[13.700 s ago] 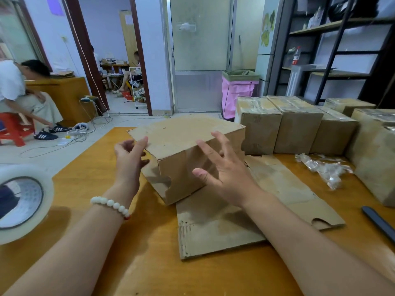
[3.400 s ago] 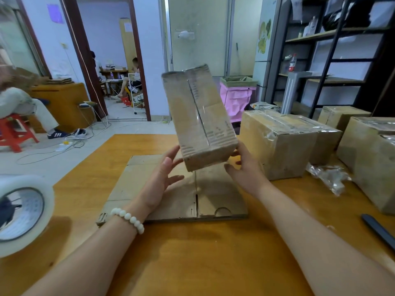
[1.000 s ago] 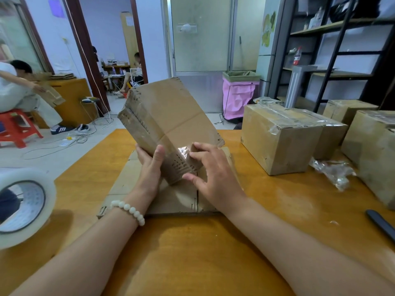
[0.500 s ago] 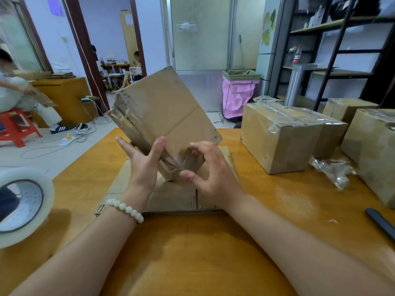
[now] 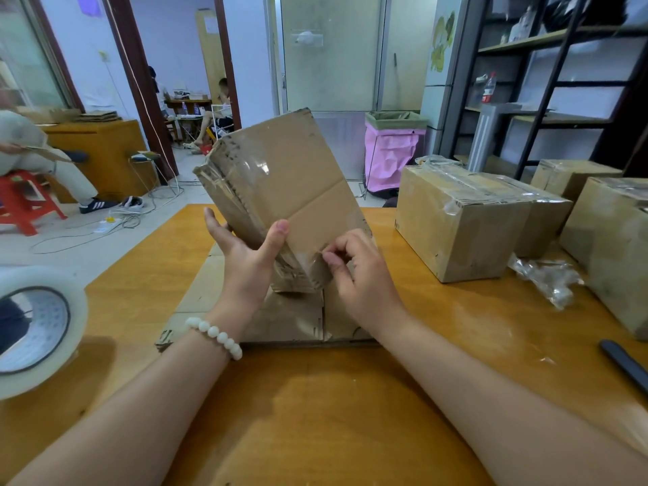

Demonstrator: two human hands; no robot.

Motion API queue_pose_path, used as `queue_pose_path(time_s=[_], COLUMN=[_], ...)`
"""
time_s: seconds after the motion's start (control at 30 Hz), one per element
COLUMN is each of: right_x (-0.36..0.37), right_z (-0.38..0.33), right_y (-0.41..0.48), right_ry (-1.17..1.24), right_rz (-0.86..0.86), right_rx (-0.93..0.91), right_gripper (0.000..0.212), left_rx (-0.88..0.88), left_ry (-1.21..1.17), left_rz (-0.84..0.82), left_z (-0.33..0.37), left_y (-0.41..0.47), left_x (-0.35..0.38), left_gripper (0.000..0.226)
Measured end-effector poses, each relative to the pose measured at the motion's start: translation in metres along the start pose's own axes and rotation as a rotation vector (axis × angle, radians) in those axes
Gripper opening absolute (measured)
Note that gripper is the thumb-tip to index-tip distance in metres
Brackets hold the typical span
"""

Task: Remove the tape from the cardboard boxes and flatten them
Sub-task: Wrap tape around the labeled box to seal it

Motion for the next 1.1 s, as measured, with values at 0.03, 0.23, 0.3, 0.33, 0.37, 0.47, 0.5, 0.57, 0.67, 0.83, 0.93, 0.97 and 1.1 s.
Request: queue_pose_path(time_s=[0.03, 0.23, 0.3, 0.33, 0.37, 0.47, 0.5, 0.57, 0.67, 0.83, 0.93, 0.97, 1.1], right_x=[0.001, 0.000, 0.000, 0.001, 0.001, -0.007, -0.011, -0.018, -0.028, -0.032, -0.029, -0.028, -0.032], right_z=[-0.002, -0.019, -0.017, -0.014, -0.011, -0.002, 0.001, 0.005, 0.006, 0.019, 0.025, 0.027, 0.033], right_y=[-0.001, -0.008, -0.008, -0.008, -0.008, -0.005, -0.003, 0.002, 0.010, 0.012, 0.010, 0.010, 0.010], right_ry=[0.015, 0.147, 0.088, 0.052, 0.035, 0.117, 0.140, 0.223, 0.492, 0.812, 0.875, 0.879, 0.807], right_rz=[-0.039, -0.248, -0.188, -0.148, -0.115, -0.090, -0.076, -0.031, 0.072, 0.205, 0.200, 0.199, 0.191], right_rx=[-0.021, 0.018, -0.004, -0.015, -0.009, 0.091, 0.117, 0.180, 0.328, 0.586, 0.646, 0.657, 0.693], right_gripper=[0.008, 0.012, 0.026, 0.032, 0.036, 0.041, 0.041, 0.039, 0.036, 0.032, 0.034, 0.033, 0.029], left_rx=[-0.006, -0.046, -0.035, -0.037, -0.050, -0.212, -0.260, -0.306, -0.298, -0.381, -0.470, -0.490, -0.559], left_ry=[-0.011, -0.005, -0.001, 0.005, 0.009, -0.059, -0.123, -0.239, -0.291, -0.420, -0.599, -0.645, -0.732], left_rz=[0.010, 0.076, 0.061, 0.044, 0.022, -0.068, -0.097, -0.132, -0.139, -0.197, -0.346, -0.414, -0.575], left_z=[0.001, -0.004, -0.004, -0.007, -0.011, -0.023, -0.026, -0.022, -0.022, -0.026, -0.024, -0.022, -0.020], left_y=[0.001, 0.004, 0.001, 0.000, 0.001, 0.003, 0.005, 0.004, 0.006, 0.011, 0.008, 0.007, 0.004], left_x=[0.000, -0.007, -0.007, -0.006, -0.005, -0.004, -0.004, -0.001, 0.000, -0.005, -0.002, -0.002, -0.001], left_gripper=[0.139, 0.131, 0.129, 0.124, 0.119, 0.110, 0.099, 0.069, 0.064, 0.067, 0.076, 0.087, 0.110])
Point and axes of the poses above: each hand's wrist, its own y-axis towards the middle knuckle, its own x-axis out of the palm, z = x × y, the point moved 3 cm from there along y, towards the middle knuckle, and after that the axes turned 3 degrees about y, right-handed, at the moved point
